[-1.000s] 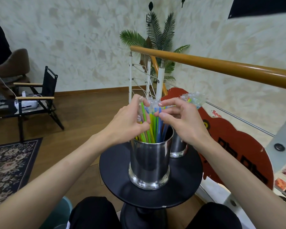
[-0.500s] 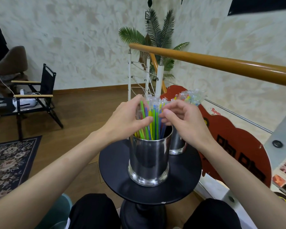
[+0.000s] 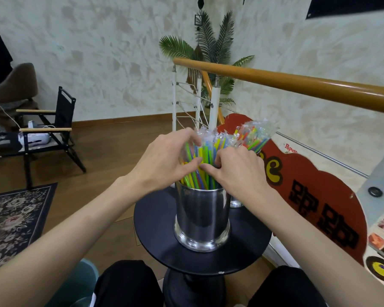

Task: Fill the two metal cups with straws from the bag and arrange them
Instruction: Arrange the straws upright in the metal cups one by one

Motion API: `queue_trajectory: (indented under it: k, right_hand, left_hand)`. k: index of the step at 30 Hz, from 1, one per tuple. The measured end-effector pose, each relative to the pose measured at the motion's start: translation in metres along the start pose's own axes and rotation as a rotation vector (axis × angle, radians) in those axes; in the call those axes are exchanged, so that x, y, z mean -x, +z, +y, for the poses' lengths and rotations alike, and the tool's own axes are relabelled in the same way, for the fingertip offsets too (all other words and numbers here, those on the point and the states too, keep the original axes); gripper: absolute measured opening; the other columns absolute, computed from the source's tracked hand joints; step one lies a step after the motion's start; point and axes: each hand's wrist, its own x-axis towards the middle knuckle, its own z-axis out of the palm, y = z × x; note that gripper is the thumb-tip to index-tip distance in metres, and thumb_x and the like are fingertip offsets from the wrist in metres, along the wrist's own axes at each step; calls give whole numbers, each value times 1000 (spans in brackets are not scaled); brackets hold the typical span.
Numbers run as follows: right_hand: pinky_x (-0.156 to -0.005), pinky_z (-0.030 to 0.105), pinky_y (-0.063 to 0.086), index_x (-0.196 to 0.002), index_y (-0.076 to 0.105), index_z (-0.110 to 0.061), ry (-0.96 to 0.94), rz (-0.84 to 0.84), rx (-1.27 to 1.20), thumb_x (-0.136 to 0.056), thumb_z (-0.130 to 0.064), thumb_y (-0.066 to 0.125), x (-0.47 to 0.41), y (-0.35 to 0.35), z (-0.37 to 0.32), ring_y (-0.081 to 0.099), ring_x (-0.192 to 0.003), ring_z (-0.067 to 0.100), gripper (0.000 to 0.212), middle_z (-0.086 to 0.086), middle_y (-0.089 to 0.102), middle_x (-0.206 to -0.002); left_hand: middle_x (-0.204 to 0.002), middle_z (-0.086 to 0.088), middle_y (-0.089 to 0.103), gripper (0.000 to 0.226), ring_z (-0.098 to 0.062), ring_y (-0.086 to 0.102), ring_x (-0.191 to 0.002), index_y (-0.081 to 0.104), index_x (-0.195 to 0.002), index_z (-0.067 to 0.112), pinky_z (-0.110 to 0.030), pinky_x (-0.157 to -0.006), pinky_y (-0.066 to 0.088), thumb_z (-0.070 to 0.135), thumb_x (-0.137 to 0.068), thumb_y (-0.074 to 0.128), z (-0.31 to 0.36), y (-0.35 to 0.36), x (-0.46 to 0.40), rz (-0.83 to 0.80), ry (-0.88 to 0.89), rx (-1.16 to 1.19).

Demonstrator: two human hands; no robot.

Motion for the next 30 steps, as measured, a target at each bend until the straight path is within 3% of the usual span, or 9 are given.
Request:
queue_trajectory:
  k: [3,6,9,12,18,21,24,27,30]
  right_hand:
    - [-67,34,37,-98,69,-20,24,9,25,-92,-70,53,-4,-3,-5,66,-96,32,53,3,60,-90]
    - [-69,35,37,-98,68,-19,22,0,17,-94,-63,57,-5,-3,-8,65,-96,32,45,6,64,-96]
    - [-68,35,38,-86,68,-18,29,-25,-51,-93,-55,61,-5,-1,-6,65,-92,32,39,3,62,-86]
    - [-67,34,43,-80,70,-18,22,-29,-130,-92,-47,62,-4,0,-2,64,-89,30,32,3,65,-82]
    - [-72,41,58,-64,61,-18,-51,-6,-311,-91,-35,64,1,-1,11,67,-68,21,31,-1,67,-62]
    - [-68,38,57,-63,55,-21,-74,14,-347,-91,-35,64,3,-1,14,65,-65,18,33,-2,66,-61]
    - [-60,34,45,-60,47,-22,-90,56,-384,-93,-35,65,6,-4,14,57,-61,18,40,-4,58,-57]
    - [-60,36,40,-64,52,-19,-123,94,-448,-95,-37,64,7,-7,14,56,-64,21,38,-4,55,-59]
    - [-64,40,46,-68,51,-19,-175,105,-501,-97,-36,63,7,-9,12,59,-66,21,36,-4,57,-60]
  left_hand:
    - [-79,12,57,33,-9,53,-72,66,-79,24,-31,-66,40,51,-91,52,-2,3,0,-21,18,-62]
    - [-76,15,54,39,-8,50,-72,66,-75,23,-29,-67,37,52,-94,48,-2,5,-1,-26,37,-85]
    - [-77,17,49,31,-7,48,-73,65,-81,24,-28,-68,35,48,-96,51,-3,5,-1,-43,27,-101]
    - [-79,21,52,9,-8,54,-79,65,-101,26,-33,-73,43,32,-95,61,-5,5,-1,-72,-19,-45]
    - [-84,17,55,20,-9,56,-83,62,-111,24,-39,-80,50,16,-93,60,-3,7,-2,-94,-21,5]
    - [-92,10,53,27,-8,55,-87,60,-113,20,-36,-82,49,8,-89,60,-2,8,-2,-86,-38,38]
    - [-102,6,52,32,-6,53,-93,58,-115,17,-28,-86,46,3,-86,59,-1,7,-1,-97,-77,80]
    - [-107,4,53,35,-7,54,-99,56,-116,17,-26,-88,45,4,-84,56,-1,6,0,-118,-91,134]
    - [-109,3,56,40,-5,54,-103,52,-118,21,-23,-88,45,6,-81,54,-1,3,0,-145,-113,208]
